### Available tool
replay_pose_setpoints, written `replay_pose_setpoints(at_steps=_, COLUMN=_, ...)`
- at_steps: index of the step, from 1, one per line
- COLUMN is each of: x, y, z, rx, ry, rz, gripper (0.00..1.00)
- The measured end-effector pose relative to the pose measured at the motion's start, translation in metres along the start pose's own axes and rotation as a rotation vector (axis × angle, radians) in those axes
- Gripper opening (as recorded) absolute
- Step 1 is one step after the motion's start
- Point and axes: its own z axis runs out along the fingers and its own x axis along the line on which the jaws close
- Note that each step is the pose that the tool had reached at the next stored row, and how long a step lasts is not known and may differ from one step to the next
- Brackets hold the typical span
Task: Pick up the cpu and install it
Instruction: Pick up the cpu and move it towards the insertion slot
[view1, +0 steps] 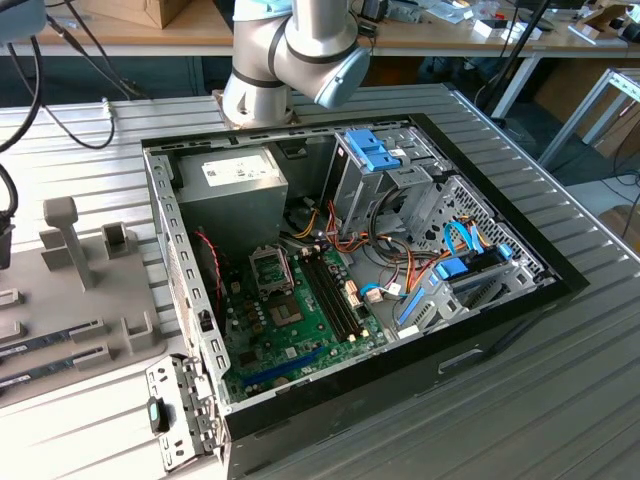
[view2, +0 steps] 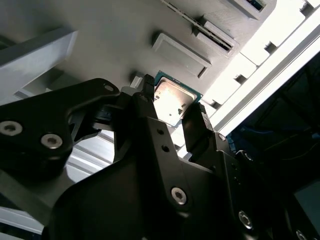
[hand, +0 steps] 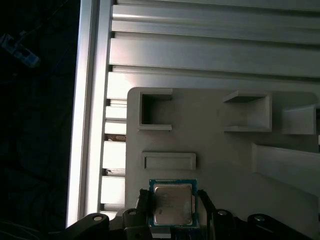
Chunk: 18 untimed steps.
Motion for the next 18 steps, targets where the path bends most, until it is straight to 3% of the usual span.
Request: replay_pose_setpoints(at_steps=18, x=-0.0004, y=0.0001, z=-0.0106, rx=-0.0002, ry=-0.0001, rz=0.000, gripper=0.47)
